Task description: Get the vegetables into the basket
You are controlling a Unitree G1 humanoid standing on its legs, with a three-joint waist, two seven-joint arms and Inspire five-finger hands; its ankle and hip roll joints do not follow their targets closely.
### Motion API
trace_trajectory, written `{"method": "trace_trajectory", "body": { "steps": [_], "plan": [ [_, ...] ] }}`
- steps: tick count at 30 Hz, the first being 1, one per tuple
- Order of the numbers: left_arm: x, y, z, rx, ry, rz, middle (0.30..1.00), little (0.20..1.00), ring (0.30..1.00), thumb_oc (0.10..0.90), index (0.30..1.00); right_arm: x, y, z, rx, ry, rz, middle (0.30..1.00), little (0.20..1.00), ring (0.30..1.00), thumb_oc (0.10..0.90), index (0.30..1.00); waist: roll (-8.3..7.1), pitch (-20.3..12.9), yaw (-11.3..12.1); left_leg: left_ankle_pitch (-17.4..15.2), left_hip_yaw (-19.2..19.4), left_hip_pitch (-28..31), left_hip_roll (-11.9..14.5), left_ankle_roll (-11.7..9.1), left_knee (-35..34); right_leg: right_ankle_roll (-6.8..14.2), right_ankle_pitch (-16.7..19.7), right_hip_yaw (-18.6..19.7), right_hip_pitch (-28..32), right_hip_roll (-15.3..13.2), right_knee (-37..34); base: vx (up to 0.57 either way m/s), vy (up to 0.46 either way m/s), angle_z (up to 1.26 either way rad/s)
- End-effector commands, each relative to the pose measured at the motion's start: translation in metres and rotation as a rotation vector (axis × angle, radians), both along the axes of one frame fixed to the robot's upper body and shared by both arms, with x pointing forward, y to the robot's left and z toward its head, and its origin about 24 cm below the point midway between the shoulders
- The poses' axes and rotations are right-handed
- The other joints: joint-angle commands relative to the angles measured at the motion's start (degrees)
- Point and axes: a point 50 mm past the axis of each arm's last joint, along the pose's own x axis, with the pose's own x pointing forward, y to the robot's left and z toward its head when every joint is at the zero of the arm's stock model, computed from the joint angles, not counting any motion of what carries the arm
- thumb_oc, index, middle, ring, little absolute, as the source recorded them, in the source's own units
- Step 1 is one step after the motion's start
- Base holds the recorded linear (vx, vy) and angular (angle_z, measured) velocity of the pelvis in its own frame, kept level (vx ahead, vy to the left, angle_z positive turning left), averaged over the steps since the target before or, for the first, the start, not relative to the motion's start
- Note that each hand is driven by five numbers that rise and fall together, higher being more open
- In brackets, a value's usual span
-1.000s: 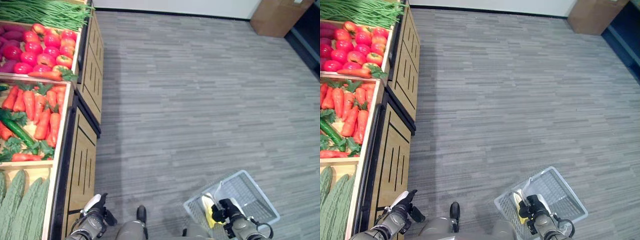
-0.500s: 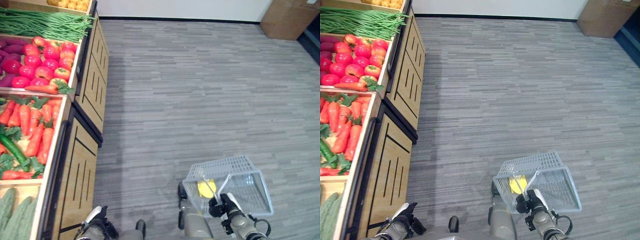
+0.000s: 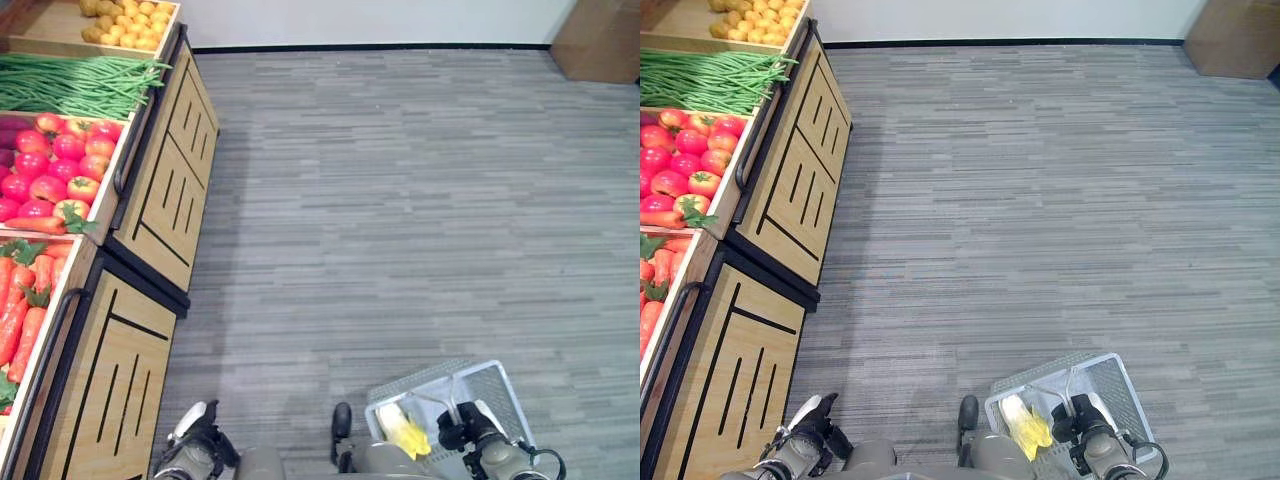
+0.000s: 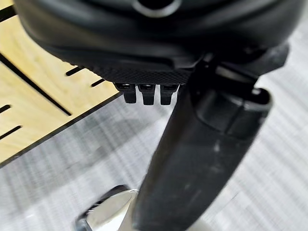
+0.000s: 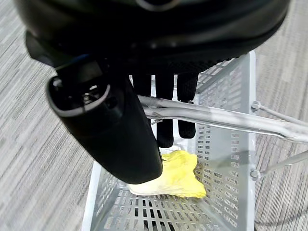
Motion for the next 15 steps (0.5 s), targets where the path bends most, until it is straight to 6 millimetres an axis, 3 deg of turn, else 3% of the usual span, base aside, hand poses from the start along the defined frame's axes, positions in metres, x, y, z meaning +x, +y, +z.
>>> {"method": "trace_trajectory", "body": {
  "steps": [1,4,8,12,13,15],
  "plan": [
    [0.0,-0.002,0.0,0.027,-0.014,-0.019,1.0,1.0,1.0,0.9,1.0,0.003,-0.014,0.008,-0.042,-0.056,-0.018,0.3,0.3,0.3,0.4,0.3,0.42,1.5,0.7,5.6,2.1,-1.2,-1.3,5.1,-10.1,8.3,-5.5,5.2,-2.0,-4.5,7.8,0.28,0.051,0.08],
    [-0.004,-0.003,-0.002,0.045,-0.003,-0.035,1.0,1.0,1.0,0.9,1.0,0.001,-0.011,0.006,-0.044,-0.052,-0.01,0.3,0.3,0.3,0.4,0.3,1.2,1.2,2.0,11.0,2.1,-3.7,-0.3,4.5,-16.8,8.3,-7.4,6.2,0.8,-3.2,7.4,0.28,0.092,-0.17],
    [-0.017,-0.001,-0.006,0.049,0.037,-0.034,1.0,1.0,1.0,0.9,1.0,-0.011,-0.009,0.001,-0.032,-0.014,-0.02,0.3,0.3,0.3,0.4,0.3,1.09,0.5,3.2,13.7,4.4,-3.8,0.7,4.1,-19.4,8.6,-9.7,7.8,5.3,-3.1,7.5,0.33,0.162,-0.32],
    [-0.03,0.007,-0.008,0.072,0.083,-0.027,1.0,1.0,1.0,0.9,1.0,-0.026,-0.004,-0.005,-0.011,0.028,-0.053,0.3,0.3,0.3,0.4,0.3,-0.32,-1.4,3.3,12.1,7.2,-3.1,-0.1,5.7,-16.5,10.1,-11.0,8.4,7.0,-5.2,10.4,0.35,0.25,-0.25],
    [-0.031,0.012,-0.007,0.083,0.091,-0.026,1.0,1.0,1.0,0.9,1.0,-0.034,-0.001,-0.008,0.0,0.053,-0.055,0.3,0.3,0.3,0.4,0.3,-1.67,-2.0,3.2,9.4,7.7,-3.1,-1.7,7.0,-13.6,11.2,-9.9,9.1,7.3,-7.0,12.1,0.4,0.335,-0.13],
    [-0.028,0.013,-0.005,0.089,0.084,-0.044,1.0,1.0,1.0,0.9,1.0,-0.036,0.001,-0.01,0.002,0.067,-0.044,0.3,0.3,0.3,0.4,0.3,-2.46,-2.3,3.3,7.0,7.8,-3.3,-3.2,8.1,-11.0,12.1,-7.8,9.7,7.0,-8.5,13.1,0.29,0.273,-0.04]
  ]
}}
